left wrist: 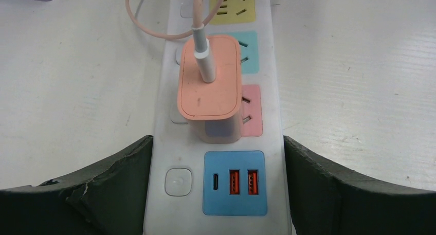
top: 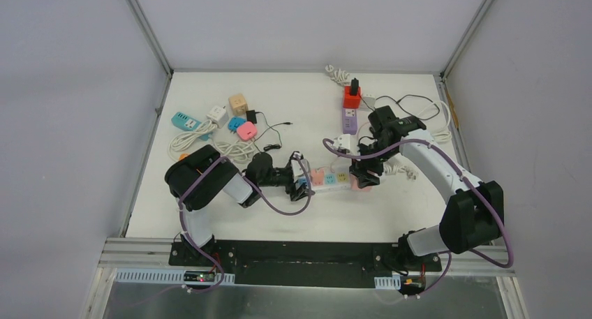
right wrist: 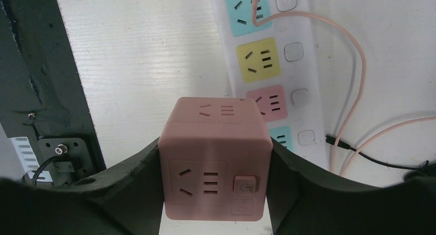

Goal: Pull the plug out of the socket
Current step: Remove the plug from the socket.

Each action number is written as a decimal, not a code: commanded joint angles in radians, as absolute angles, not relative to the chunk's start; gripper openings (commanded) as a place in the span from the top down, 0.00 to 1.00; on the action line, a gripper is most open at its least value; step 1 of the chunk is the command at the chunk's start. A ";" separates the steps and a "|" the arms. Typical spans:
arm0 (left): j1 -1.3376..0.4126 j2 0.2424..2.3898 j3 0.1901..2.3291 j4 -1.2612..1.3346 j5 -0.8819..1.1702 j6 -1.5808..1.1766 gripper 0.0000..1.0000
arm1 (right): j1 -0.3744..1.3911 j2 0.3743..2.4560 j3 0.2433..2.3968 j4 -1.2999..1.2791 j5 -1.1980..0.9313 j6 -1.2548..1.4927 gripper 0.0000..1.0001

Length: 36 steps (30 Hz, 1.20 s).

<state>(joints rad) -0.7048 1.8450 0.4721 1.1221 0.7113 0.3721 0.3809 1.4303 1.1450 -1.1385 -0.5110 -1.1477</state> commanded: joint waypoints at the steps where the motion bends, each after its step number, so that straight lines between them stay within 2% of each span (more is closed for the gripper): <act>1: -0.685 1.811 0.430 1.252 0.627 0.256 0.17 | 0.378 1.393 1.185 -1.128 -0.551 -1.136 1.00; 8: -0.657 1.708 0.415 1.234 0.589 0.113 0.01 | 0.375 1.397 1.187 -1.123 -0.550 -1.123 1.00; 16: -0.614 1.549 0.413 1.091 0.608 -0.077 0.01 | 0.368 1.409 1.188 -1.126 -0.553 -1.118 1.00; 25: -0.609 1.229 0.453 0.665 0.581 -0.142 0.01 | 0.348 1.439 1.235 -1.138 -0.649 -1.045 1.00; 29: -0.610 1.129 0.430 0.685 0.593 -0.206 0.01 | 0.330 1.453 1.253 -1.141 -0.702 -1.001 1.00; 36: -0.643 1.085 0.387 0.888 0.582 -0.336 0.01 | 0.304 1.459 1.259 -1.080 -0.872 -0.843 1.00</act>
